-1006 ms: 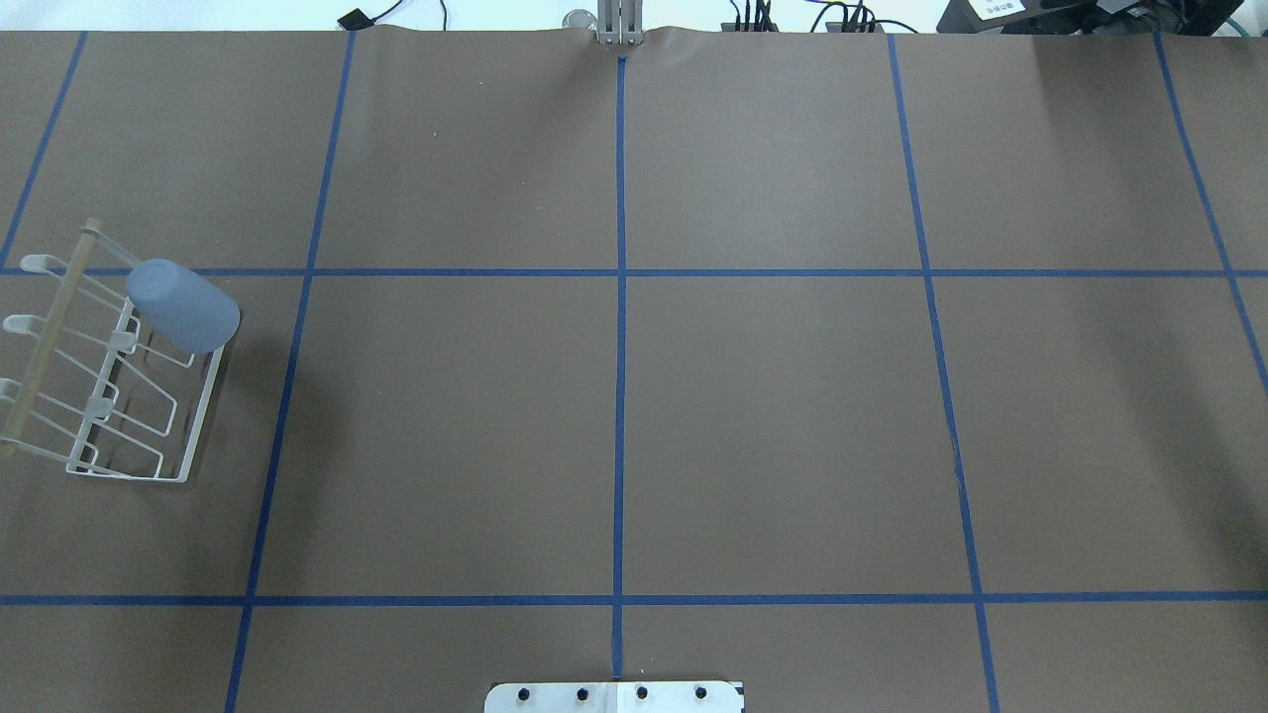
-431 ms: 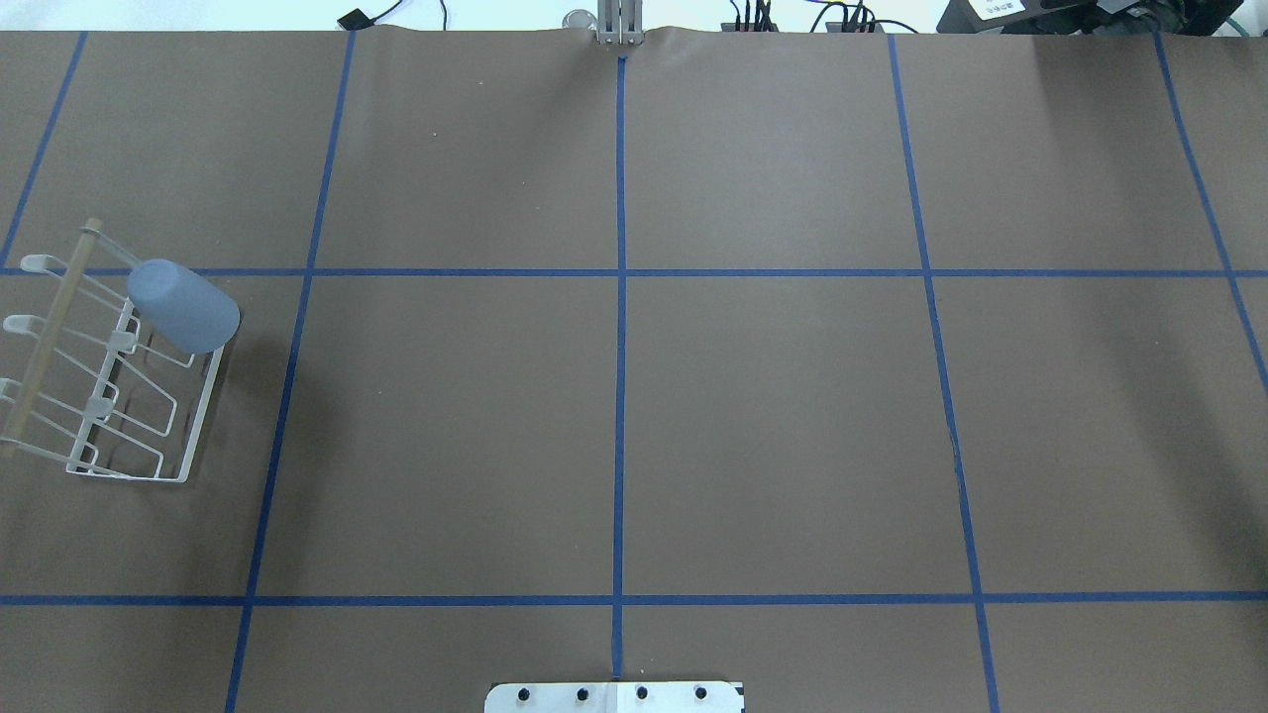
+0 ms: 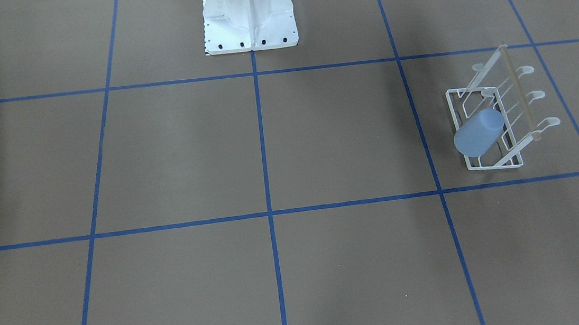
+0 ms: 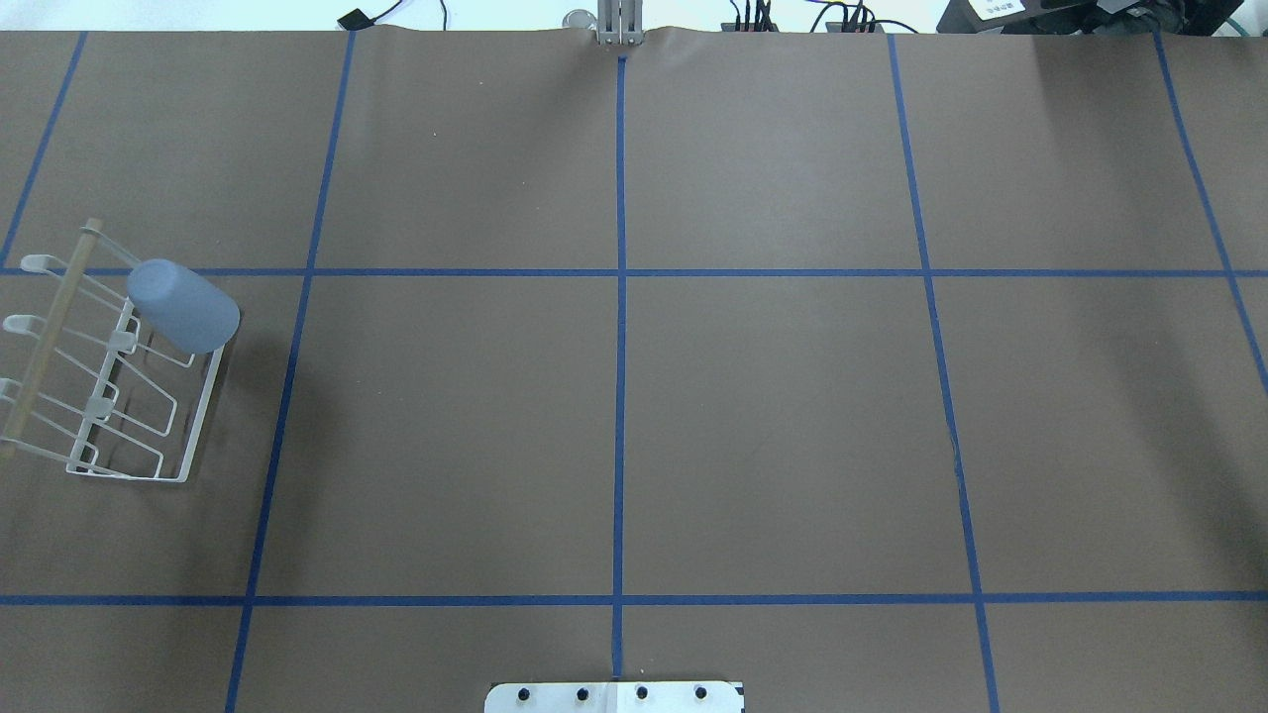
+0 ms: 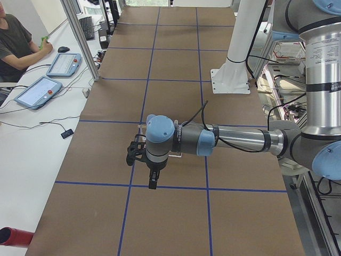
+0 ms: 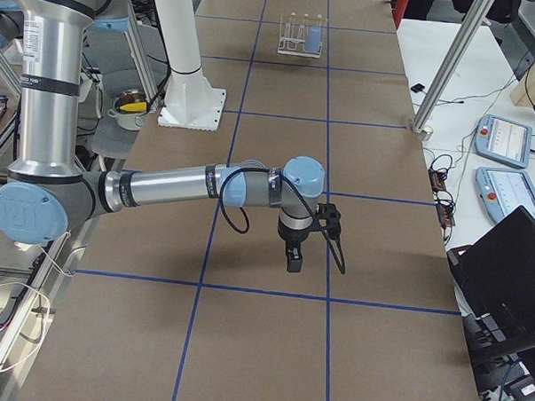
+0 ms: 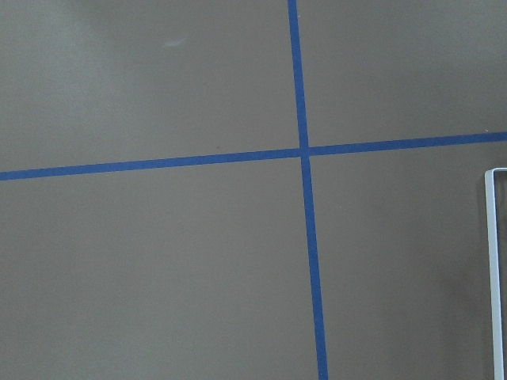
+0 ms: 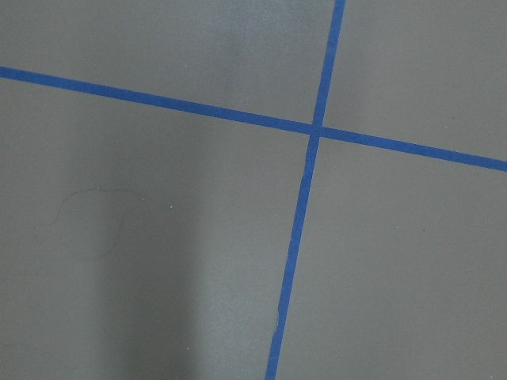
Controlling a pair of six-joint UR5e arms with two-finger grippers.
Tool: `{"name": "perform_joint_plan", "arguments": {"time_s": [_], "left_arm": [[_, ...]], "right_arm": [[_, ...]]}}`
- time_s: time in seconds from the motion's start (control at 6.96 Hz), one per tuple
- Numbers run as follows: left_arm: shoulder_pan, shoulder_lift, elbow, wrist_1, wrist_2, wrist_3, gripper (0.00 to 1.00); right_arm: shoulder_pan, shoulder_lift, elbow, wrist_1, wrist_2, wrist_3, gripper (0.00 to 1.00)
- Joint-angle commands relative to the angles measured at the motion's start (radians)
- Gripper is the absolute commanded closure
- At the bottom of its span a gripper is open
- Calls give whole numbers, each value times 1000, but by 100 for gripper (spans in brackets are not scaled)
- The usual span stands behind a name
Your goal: Hang cup on cup holder
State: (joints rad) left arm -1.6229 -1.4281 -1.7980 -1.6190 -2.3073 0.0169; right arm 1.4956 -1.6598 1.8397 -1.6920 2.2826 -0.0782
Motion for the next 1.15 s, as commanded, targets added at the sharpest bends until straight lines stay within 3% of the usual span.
{"name": "perform_joint_plan", "arguments": {"time_s": [0.0,1.01], "left_arm": [[2,-2,3,-2,0,0,2],[2,-12,3,-4,-1,8,2]], "right_arm": [[0,0,0,0,0,0,0],[0,2,0,0,2,0,0]]}}
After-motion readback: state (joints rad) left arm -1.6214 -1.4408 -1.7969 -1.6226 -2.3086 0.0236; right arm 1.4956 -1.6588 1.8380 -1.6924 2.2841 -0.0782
